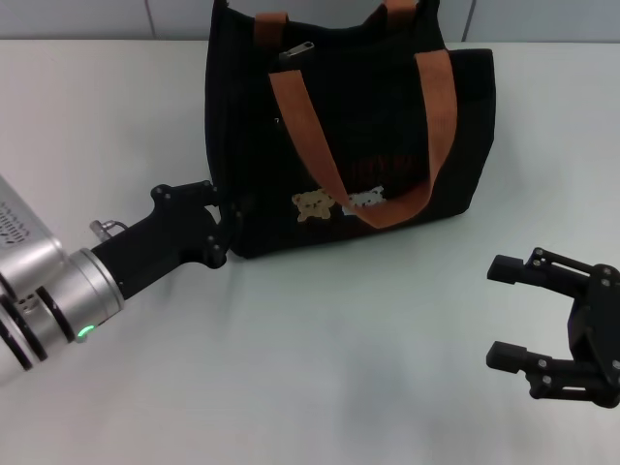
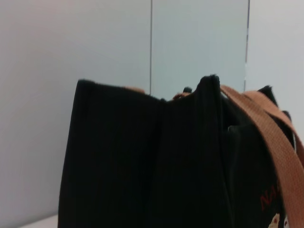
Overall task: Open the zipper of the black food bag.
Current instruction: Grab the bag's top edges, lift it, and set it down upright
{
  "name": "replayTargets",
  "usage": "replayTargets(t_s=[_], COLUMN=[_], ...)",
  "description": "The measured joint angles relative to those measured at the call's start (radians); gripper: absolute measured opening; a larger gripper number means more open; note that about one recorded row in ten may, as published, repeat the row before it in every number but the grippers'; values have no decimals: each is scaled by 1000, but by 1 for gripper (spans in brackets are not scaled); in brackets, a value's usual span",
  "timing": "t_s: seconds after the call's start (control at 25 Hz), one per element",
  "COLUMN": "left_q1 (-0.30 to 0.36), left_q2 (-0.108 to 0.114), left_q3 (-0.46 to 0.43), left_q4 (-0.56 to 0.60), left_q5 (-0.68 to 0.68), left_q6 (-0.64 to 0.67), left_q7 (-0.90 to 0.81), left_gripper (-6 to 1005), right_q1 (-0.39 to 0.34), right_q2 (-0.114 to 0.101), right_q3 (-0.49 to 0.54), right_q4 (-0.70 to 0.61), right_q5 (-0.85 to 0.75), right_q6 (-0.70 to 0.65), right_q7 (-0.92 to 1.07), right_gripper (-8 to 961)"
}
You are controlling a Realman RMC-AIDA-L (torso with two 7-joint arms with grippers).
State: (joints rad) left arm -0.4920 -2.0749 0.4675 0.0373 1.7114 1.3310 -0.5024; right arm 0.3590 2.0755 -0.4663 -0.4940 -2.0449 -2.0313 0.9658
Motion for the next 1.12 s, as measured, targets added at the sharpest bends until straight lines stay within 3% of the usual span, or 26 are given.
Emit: replayTargets(t_s=[0.16, 0.28, 0.64, 0.84, 0.96, 1.12], left_q1=[11, 28, 27, 56, 61, 55], left_q2=[4, 7, 8, 17, 45, 56], left_q3=[10, 19, 19, 33, 67, 69], left_q4=[31, 117, 170, 363, 535, 629], left_q5=[8, 37, 52, 55, 57, 57], left_q6=[44, 96, 120, 202, 249, 287], left_q7=[-17, -103, -124, -219, -283, -298], left_gripper=[152, 124, 69, 69, 70, 70], right_q1=[0, 0, 0, 11, 41, 91], right_q2=[0, 0, 0, 1, 1, 2], right_q3=[0, 0, 13, 125, 222, 280], right_q4=[0, 0, 3, 32, 46, 54], right_q5=[0, 0, 2, 4, 9, 41], right_q6=[7, 7, 7, 21, 52, 89], right_q7=[0, 0, 0, 38, 100, 155], right_gripper=[830, 830, 830, 830, 830, 830])
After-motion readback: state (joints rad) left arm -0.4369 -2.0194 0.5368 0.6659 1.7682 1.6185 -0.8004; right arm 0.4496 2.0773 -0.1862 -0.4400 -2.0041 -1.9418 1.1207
